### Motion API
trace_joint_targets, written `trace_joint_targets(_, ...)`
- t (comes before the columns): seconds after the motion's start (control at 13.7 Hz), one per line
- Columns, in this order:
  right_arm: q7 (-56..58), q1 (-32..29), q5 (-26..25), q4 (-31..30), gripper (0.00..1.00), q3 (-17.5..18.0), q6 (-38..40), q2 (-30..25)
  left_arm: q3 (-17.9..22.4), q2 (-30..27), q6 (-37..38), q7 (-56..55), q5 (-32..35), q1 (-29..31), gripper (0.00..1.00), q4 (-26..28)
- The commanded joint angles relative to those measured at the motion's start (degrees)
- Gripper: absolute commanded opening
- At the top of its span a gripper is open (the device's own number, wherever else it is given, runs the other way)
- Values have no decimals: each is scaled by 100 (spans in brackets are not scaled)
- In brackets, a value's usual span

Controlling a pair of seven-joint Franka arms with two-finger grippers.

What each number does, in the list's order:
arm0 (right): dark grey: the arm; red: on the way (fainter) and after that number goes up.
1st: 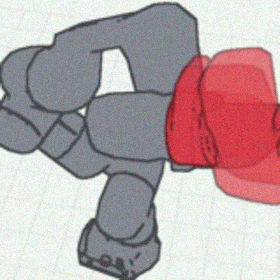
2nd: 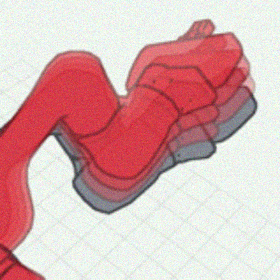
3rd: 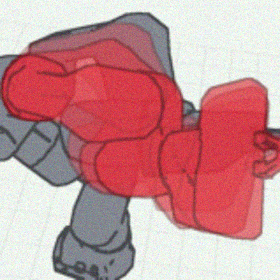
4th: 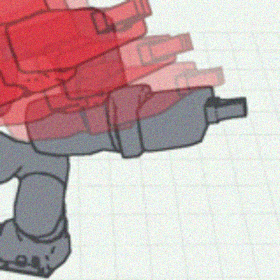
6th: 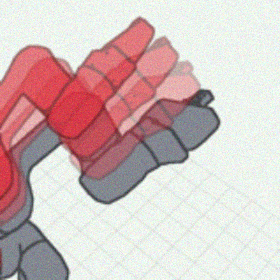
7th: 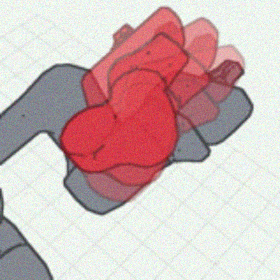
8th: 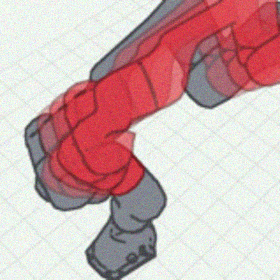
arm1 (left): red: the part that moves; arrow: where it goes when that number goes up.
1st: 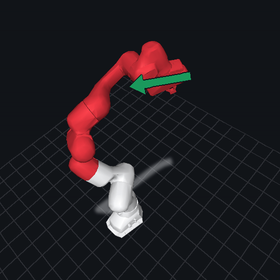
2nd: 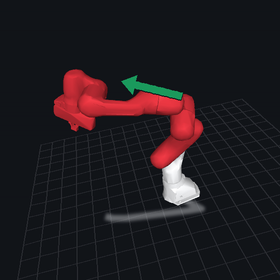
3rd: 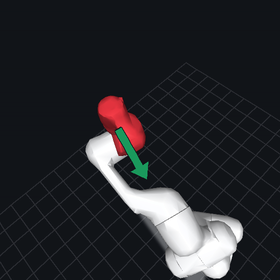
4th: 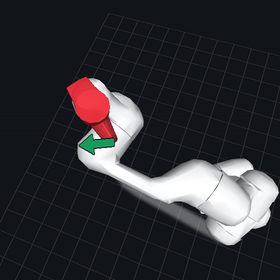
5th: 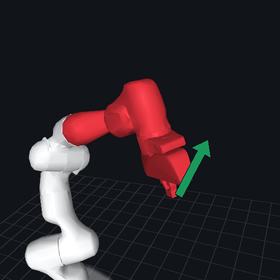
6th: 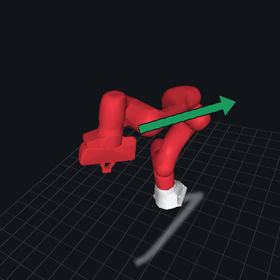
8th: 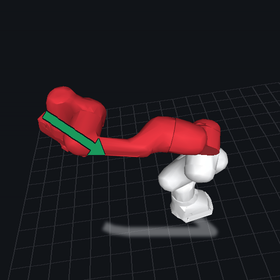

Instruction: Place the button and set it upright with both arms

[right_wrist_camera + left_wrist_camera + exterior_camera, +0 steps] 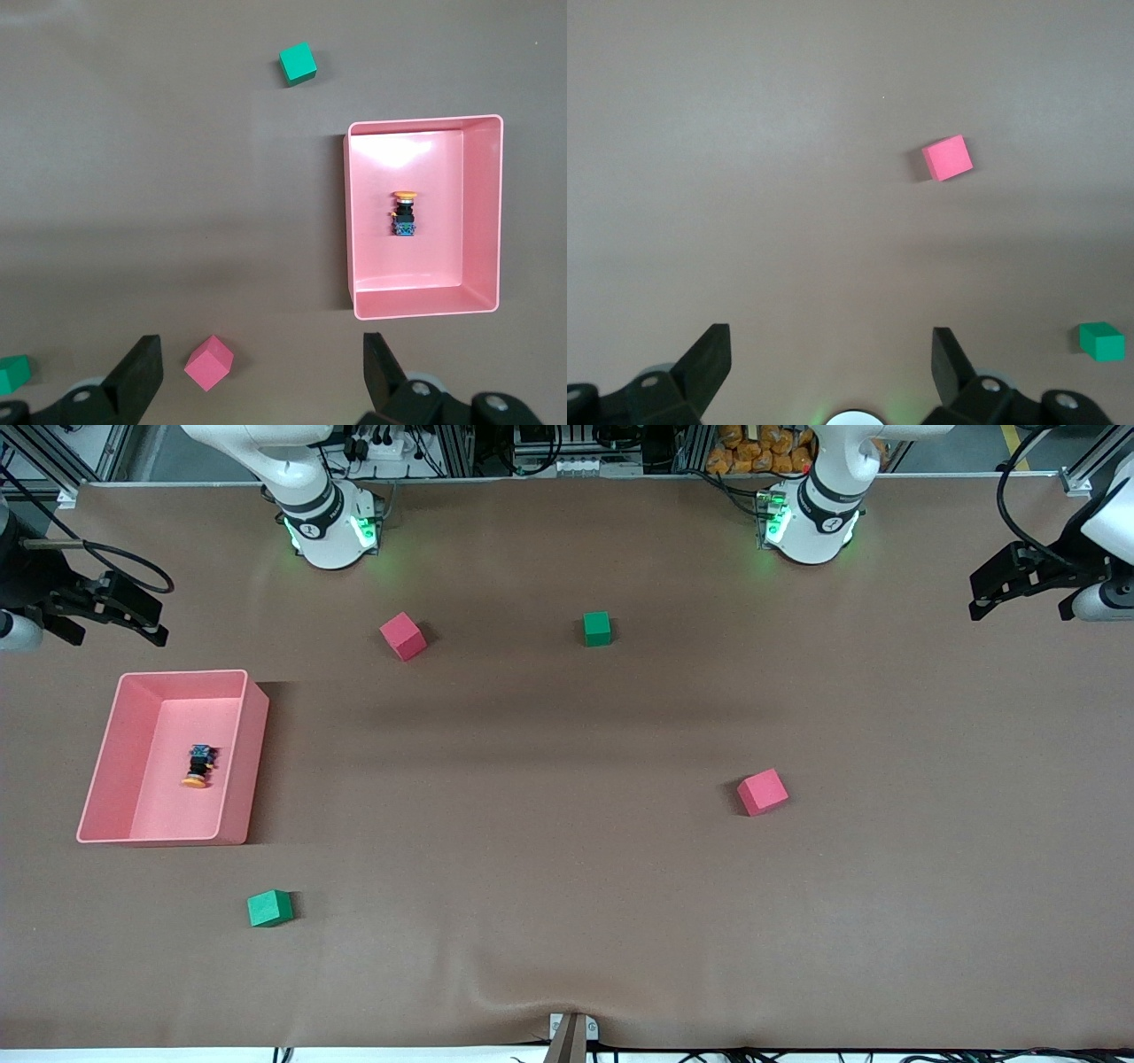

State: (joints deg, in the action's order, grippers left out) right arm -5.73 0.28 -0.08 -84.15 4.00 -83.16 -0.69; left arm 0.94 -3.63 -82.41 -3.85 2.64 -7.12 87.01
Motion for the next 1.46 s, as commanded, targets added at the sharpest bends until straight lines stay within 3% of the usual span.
trace_joint_targets(0.0, 63, 16, -98, 136, 100, -13, 98, 60, 29, -6, 181, -38, 26, -18, 100, -96)
trace_joint_targets(0.66, 45, -28, -133, 136, 100, -48, 19, 183, 38, -41, 190, -63, 8, -88, 100, -26)
trace_joint_targets(1.03, 54, -36, -519, 171, 100, -48, -94, 632, -76, -23, 208, -90, 8, -27, 100, -17)
trace_joint_targets(1.39, 237, -484, -599, 127, 100, -48, -253, 973, -59, 12, 181, -90, 8, -9, 100, -52)
